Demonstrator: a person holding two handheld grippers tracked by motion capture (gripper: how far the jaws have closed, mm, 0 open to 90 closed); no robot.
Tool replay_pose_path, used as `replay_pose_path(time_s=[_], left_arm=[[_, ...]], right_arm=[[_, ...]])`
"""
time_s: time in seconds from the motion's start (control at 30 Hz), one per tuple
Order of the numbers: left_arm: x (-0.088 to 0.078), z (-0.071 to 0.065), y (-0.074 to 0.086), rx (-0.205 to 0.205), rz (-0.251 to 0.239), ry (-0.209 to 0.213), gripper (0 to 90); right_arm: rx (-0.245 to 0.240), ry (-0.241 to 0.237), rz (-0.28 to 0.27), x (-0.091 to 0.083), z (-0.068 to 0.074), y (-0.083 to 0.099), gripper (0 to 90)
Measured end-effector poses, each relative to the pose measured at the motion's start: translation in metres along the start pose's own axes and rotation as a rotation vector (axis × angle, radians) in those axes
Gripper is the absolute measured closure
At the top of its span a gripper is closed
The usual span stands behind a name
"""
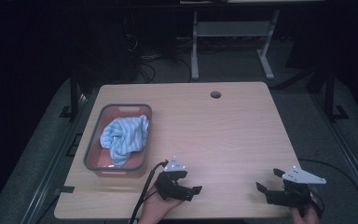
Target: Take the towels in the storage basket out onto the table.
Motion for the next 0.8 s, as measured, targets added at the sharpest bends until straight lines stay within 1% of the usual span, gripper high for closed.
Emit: replay_pose_path(time_s=[0.03, 0.07, 0.2, 0.37, 0.4, 0.43, 0.47, 0.5, 0.53, 0.57, 0.6, 0.63, 0.67, 0.77, 0.8], left_arm=[[0.001, 0.000, -0.001, 0.006, 0.006, 0.001, 20.6], [0.002, 0.000, -0.001, 0.000, 0.008, 0.000, 20.6], [0.003, 0.000, -0.003, 0.002, 0.012, 0.005, 20.5], [0.004, 0.001, -0.011, 0.011, 0.018, 0.006, 20.3], [0.005, 0.001, -0.015, 0.010, 0.022, 0.003, 20.2], [0.005, 0.001, -0.015, 0.010, 0.022, 0.003, 20.2], [0.005, 0.002, -0.017, 0.019, 0.033, 0.002, 19.7], [0.005, 0.002, -0.019, 0.020, 0.040, -0.003, 19.7], [0.004, 0.004, -0.025, 0.033, 0.045, -0.012, 19.1], [0.004, 0.004, -0.025, 0.033, 0.045, -0.012, 19.0], [0.002, 0.005, -0.031, 0.036, 0.052, -0.013, 18.9], [0.002, 0.005, -0.031, 0.036, 0.052, -0.013, 18.6], [0.001, 0.005, -0.035, 0.051, 0.061, -0.018, 18.6], [-0.001, 0.005, -0.045, 0.062, 0.065, -0.025, 18.5], [-0.002, 0.006, -0.048, 0.059, 0.063, -0.028, 18.4]], right_arm=[[0.001, 0.000, -0.001, 0.000, 0.000, 0.000, 13.8], [0.003, 0.000, -0.002, 0.000, 0.000, -0.001, 13.7], [0.003, 0.001, -0.002, 0.000, 0.000, -0.001, 13.7], [-0.004, 0.005, -0.007, -0.002, 0.001, -0.001, 13.8], [-0.002, 0.010, -0.006, -0.002, 0.001, -0.001, 13.7], [-0.002, 0.010, -0.006, -0.002, 0.001, -0.001, 13.7], [-0.001, 0.010, -0.007, -0.003, 0.001, -0.001, 13.7], [-0.001, 0.010, -0.007, -0.003, 0.001, -0.001, 13.7], [-0.005, 0.014, -0.012, -0.003, 0.001, -0.001, 13.8], [-0.005, 0.014, -0.012, -0.003, 0.001, -0.001, 13.8], [0.005, 0.015, -0.011, -0.003, 0.001, -0.001, 13.8], [0.005, 0.015, -0.011, -0.003, 0.001, -0.001, 13.8], [0.005, 0.015, -0.011, -0.003, 0.001, -0.001, 13.7], [-0.004, 0.014, -0.011, -0.003, 0.001, -0.001, 13.7], [-0.003, 0.014, -0.010, -0.003, 0.001, -0.001, 13.8]])
Point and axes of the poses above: each handheld gripper's, and its own axes: x roughly forward along the jaws, y roughly out of its underside, z roughly to its left, the point moved 1 cm from there along x, roughly forward along the jaws, and after that the axes turned 8 degrees about -z, right-handed, at the moved point
